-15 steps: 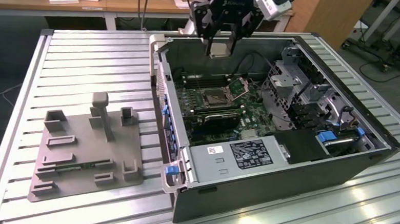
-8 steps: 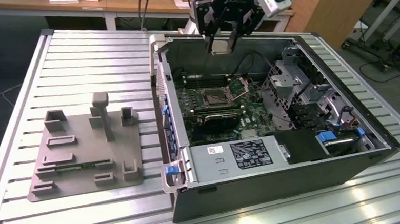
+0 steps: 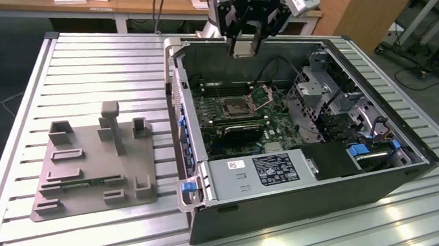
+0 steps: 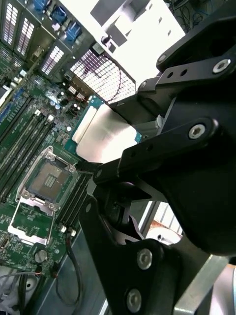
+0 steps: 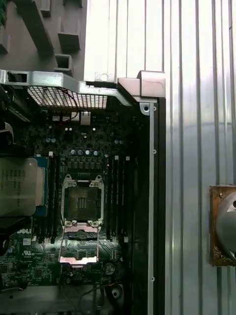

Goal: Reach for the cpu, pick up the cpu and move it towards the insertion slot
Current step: 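Pick up the cpu and move it towards the insertion slot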

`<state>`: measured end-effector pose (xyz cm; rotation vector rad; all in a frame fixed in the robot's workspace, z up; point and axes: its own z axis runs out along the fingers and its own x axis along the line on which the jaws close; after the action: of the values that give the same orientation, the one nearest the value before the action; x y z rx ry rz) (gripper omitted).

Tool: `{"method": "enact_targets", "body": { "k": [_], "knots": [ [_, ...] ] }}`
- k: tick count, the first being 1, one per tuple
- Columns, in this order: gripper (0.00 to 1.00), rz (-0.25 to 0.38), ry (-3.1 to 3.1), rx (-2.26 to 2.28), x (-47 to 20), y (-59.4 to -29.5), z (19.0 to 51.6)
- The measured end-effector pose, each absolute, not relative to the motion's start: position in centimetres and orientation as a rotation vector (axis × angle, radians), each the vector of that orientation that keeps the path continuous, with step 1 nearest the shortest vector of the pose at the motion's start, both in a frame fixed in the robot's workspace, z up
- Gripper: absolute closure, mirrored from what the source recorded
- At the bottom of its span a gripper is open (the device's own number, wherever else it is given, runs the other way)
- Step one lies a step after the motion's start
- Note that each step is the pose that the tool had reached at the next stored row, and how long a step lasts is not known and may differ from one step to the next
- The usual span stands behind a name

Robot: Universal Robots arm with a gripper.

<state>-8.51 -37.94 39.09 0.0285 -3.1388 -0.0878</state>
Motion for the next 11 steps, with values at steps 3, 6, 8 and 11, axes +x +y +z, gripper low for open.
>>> {"method": "enact_targets", "body": {
  "k": [3, 6, 8, 11],
  "knots": [
    [0.45, -0.088, -3.139, 0.029, -8.3, -37.6, 39.1],
    [0.45, -0.088, -3.139, 0.029, -8.1, -37.2, 39.1],
    [0.45, -0.088, -3.139, 0.028, -8.0, -36.9, 39.1],
    [0.45, -0.088, -3.139, 0.029, -7.7, -36.2, 39.1]
  ]
}}
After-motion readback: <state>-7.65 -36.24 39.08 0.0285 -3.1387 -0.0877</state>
